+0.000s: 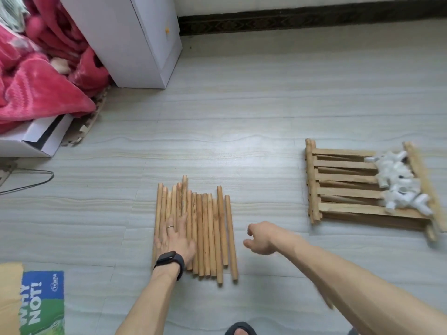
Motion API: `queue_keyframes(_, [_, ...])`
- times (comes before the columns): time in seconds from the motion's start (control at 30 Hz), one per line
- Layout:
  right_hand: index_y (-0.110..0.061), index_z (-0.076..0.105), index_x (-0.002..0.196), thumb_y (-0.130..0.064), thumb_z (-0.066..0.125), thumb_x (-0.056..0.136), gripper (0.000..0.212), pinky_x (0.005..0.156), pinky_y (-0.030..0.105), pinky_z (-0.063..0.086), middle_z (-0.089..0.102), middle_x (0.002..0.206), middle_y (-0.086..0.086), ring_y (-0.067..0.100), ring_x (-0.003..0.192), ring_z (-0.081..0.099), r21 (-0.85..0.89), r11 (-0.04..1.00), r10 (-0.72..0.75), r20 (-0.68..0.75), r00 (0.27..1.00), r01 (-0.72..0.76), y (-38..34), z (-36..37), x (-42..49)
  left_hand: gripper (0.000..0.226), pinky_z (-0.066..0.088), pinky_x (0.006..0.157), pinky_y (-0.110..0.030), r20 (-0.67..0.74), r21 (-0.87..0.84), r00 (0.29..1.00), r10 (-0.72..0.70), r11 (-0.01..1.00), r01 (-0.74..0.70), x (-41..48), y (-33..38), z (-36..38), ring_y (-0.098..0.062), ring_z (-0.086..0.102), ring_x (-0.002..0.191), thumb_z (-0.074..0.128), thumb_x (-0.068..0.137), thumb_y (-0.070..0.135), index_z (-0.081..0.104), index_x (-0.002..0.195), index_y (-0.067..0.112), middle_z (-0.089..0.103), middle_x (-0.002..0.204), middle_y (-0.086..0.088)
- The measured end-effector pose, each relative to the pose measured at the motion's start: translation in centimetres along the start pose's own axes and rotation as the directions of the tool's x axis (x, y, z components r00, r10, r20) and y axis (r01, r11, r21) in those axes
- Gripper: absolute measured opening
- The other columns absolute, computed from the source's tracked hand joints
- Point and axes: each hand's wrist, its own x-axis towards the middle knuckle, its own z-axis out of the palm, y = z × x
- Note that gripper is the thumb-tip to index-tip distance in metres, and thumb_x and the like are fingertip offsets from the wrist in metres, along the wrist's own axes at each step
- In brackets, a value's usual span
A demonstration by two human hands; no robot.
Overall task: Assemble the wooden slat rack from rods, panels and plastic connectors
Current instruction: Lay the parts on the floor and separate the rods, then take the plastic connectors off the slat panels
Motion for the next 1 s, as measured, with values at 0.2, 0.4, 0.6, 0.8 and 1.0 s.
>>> queue_keyframes(0.2, [-0.013,0.051,0.138,-0.041,0.041,0.101,0.047,0.094,0.040,0.051,0.058,0.137,0.012,0.034,0.122,0.057,-0.136,0.983,0.087,-0.246,0.965,-0.124,7.1,-7.6,-11.0,0.071,0.032,0.112,-0.048,-0.113,-0.136,0.950,0.290,0.943,-0.304,-3.6,12.4,-6.7,-0.031,0.032,0.142,0.050,0.096,0.038,0.008,0.153,0.042,0.022,0.160,-0.011])
queue_keyframes(0.4, [-0.011,0.055,0.135,-0.041,0.043,0.102,0.046,0.095,0.039,0.049,0.061,0.136,0.013,0.035,0.123,0.058,-0.193,0.950,0.148,-0.410,0.900,-0.244,13.9,-11.3,-22.3,0.072,0.039,0.106,-0.044,-0.203,-0.160,0.795,0.571,0.782,-0.602,-10.3,23.6,-11.8,-0.028,0.040,0.135,0.055,0.092,0.038,0.015,0.151,0.043,0.028,0.155,-0.004])
queue_keyframes(0.6, [-0.019,0.062,0.125,-0.047,0.050,0.099,0.040,0.097,0.034,0.049,0.068,0.125,0.006,0.026,0.116,0.061,0.119,0.985,0.169,-0.494,0.853,-0.126,18.8,-7.2,-27.8,0.059,0.041,0.103,-0.039,-0.168,0.016,0.709,0.685,0.721,-0.693,-14.7,27.1,-12.0,-0.026,0.043,0.132,0.052,0.093,0.038,0.028,0.147,0.038,0.031,0.154,-0.003])
queue_keyframes(0.8, [-0.023,0.062,0.124,-0.047,0.053,0.096,0.038,0.086,0.027,0.046,0.071,0.117,-0.004,0.016,0.107,0.064,0.377,0.926,0.173,-0.405,0.898,-0.009,20.4,0.6,-22.3,0.057,0.043,0.102,-0.039,0.017,0.075,0.817,0.577,0.814,-0.576,-11.9,24.2,-5.8,-0.024,0.038,0.136,0.049,0.094,0.041,0.030,0.147,0.037,0.029,0.156,-0.002])
queue_keyframes(1.0, [-0.019,0.051,0.139,-0.052,0.048,0.096,0.054,0.097,0.036,0.049,0.064,0.132,0.005,0.027,0.121,0.059,0.342,0.938,0.136,-0.213,0.968,-0.057,18.2,6.8,-12.7,0.058,0.036,0.110,-0.036,0.207,0.090,0.873,0.442,0.880,-0.467,-8.4,20.3,1.7,-0.023,0.032,0.142,0.045,0.097,0.037,0.027,0.151,0.031,0.027,0.159,-0.004])
